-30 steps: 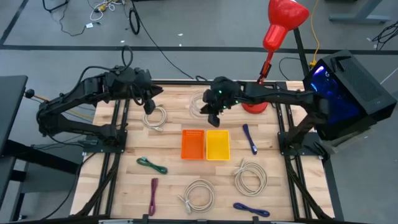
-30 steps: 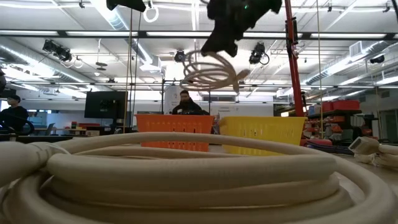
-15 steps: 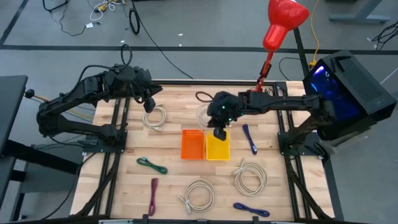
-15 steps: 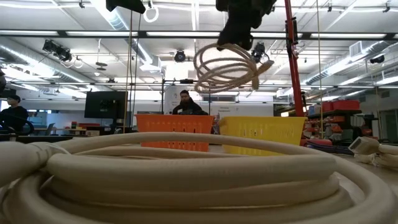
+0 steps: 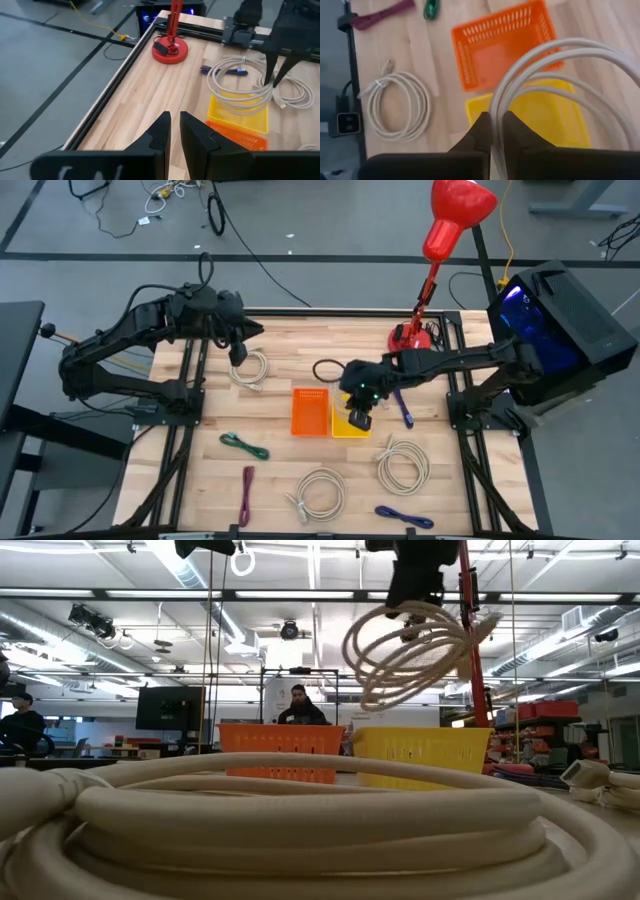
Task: Pick & Place USB Port
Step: Put the brown HDMI cable into the yellow bin
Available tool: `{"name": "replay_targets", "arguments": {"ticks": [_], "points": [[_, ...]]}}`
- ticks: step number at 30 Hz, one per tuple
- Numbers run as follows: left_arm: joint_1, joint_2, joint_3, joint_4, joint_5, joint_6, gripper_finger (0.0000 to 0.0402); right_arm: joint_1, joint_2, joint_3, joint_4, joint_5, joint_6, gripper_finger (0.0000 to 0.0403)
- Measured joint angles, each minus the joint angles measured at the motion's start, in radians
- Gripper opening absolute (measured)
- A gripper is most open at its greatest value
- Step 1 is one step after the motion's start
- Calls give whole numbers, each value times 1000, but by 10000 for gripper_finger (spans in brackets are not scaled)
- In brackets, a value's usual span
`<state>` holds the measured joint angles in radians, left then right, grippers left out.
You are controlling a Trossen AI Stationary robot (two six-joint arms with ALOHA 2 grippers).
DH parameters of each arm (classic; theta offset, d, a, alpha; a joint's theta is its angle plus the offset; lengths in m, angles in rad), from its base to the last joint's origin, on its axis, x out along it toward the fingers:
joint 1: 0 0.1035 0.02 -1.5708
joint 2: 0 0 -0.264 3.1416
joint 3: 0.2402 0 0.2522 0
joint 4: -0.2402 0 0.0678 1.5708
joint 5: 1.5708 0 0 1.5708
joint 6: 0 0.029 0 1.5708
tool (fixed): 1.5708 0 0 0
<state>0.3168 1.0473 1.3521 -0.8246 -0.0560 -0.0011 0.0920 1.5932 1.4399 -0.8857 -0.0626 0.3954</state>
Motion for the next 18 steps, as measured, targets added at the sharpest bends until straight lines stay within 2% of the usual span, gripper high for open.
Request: {"name": "replay_targets", "arguments": {"ticks": [6, 12, 18], "points": [[0, 0, 0, 7, 7, -34, 44, 71, 1, 0, -80, 44, 40, 15], [0, 0, 0, 21, 31, -143, 44, 121, 1, 0, -82, 80, 1, 15], [0, 0, 0, 69, 35, -171, 44, 166, 9, 0, -83, 89, -12, 15]]}}
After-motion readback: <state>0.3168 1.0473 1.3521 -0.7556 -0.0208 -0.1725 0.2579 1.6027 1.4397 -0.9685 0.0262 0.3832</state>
